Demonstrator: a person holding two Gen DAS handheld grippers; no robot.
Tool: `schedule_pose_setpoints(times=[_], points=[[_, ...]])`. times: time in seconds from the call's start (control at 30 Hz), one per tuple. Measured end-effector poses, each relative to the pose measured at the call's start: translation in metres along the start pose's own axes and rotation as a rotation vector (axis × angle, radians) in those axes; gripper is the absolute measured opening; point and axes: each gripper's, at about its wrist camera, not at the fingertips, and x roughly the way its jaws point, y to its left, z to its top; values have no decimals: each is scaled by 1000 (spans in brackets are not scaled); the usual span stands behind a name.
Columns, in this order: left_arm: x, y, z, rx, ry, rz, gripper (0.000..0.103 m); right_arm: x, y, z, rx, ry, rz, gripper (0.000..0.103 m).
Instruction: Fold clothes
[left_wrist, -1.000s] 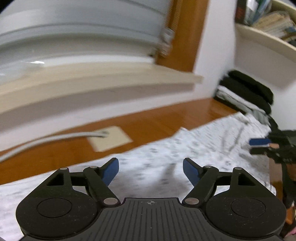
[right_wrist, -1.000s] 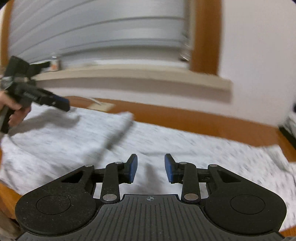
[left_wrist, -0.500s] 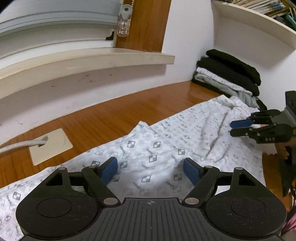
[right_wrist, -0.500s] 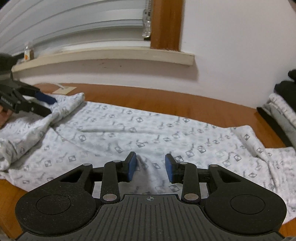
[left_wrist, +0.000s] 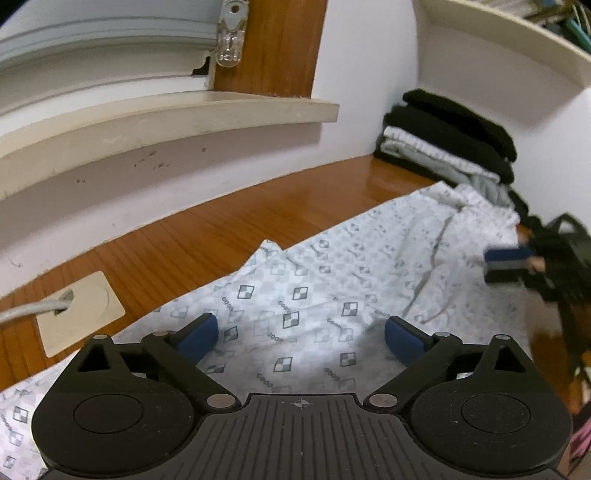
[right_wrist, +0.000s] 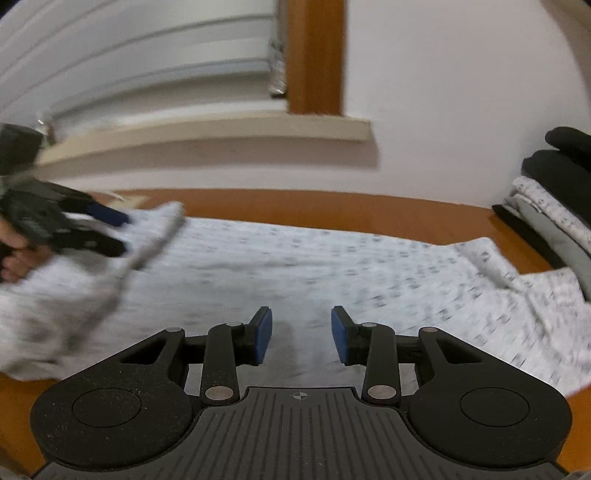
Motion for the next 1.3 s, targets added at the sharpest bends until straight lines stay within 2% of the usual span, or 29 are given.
schedule_pose_setpoints(times=[0.13, 0.23, 0.43, 0.6, 0.67, 0.73, 0.97, 1.0, 1.03, 1.07, 1.13, 1.17, 1.2, 1.3], points=[[-3, 1, 1, -12, -6, -6, 98, -14, 33, -14, 24, -14, 46, 38], [-4, 3, 1, -27, -11, -12, 98, -21, 63, -24, 23, 11, 76, 41], [-7, 9, 1, -65, -30, -24, 99, -32, 104, -36, -13, 59, 39, 42], [-8, 9, 1, -71, -37, -22, 99, -38, 131, -38, -28, 46, 36, 42], [-9, 10, 1, -75, -42, -25, 99, -35, 136, -37, -12, 42, 29, 43], [-9, 11, 1, -82, -44, -29, 99, -29, 137, -36, 18, 25, 34, 51], [-9, 11, 0, -85, -42, -31, 100, -9, 135, -35, 64, -6, -21, 51], [-9, 11, 0, -84, -42, -31, 100, -11, 134, -35, 61, -11, -40, 49], [-9, 11, 0, -85, -41, -31, 101, -12, 133, -35, 58, -16, -59, 33], [-9, 11, 0, -86, -41, -31, 101, -13, 132, -35, 55, -21, -78, 22], [-9, 11, 0, -88, -41, -29, 101, -21, 131, -36, 33, -20, -116, 6], [-9, 11, 0, -89, -40, -30, 101, -27, 131, -37, 13, -13, -135, 2], [-8, 11, 0, -89, -39, -30, 101, -34, 131, -37, -7, -7, -153, 2], [-8, 12, 0, -90, -38, -32, 102, -45, 129, -38, -21, 25, -122, 2]])
